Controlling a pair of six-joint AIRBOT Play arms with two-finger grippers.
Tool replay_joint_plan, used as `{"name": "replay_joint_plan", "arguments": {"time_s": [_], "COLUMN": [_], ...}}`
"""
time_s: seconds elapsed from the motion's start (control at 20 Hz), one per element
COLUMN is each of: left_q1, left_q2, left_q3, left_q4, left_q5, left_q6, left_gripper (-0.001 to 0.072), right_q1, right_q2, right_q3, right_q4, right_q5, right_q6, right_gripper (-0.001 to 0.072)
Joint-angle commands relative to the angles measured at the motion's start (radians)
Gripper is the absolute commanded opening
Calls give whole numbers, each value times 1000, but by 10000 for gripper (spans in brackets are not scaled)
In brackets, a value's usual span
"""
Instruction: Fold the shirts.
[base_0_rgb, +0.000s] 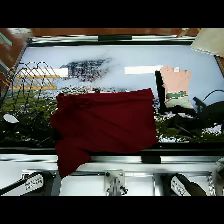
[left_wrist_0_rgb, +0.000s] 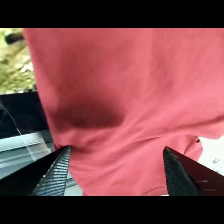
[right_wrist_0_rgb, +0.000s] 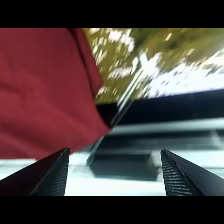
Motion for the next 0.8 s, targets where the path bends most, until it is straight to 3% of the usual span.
{"name": "replay_joint_plan", "arguments": {"time_s": [0.0, 0.35, 0.75], "left_q1": [22, 146, 116], "left_q2": [12, 50, 44], "left_q3": [33, 44, -82], "left_q4": [45, 24, -31], "left_q5": [-58, -124, 51], "left_q6": [51, 87, 94], "left_gripper": [698, 695, 693], "right_q1": [-3, -3, 1], "right_q2": [5, 5, 5], "right_q3": [-90, -142, -142], "right_q4": [37, 40, 40], "right_q5": [-8, -6, 17], "right_q6": [-13, -24, -23], "right_gripper": [691, 690, 690]}}
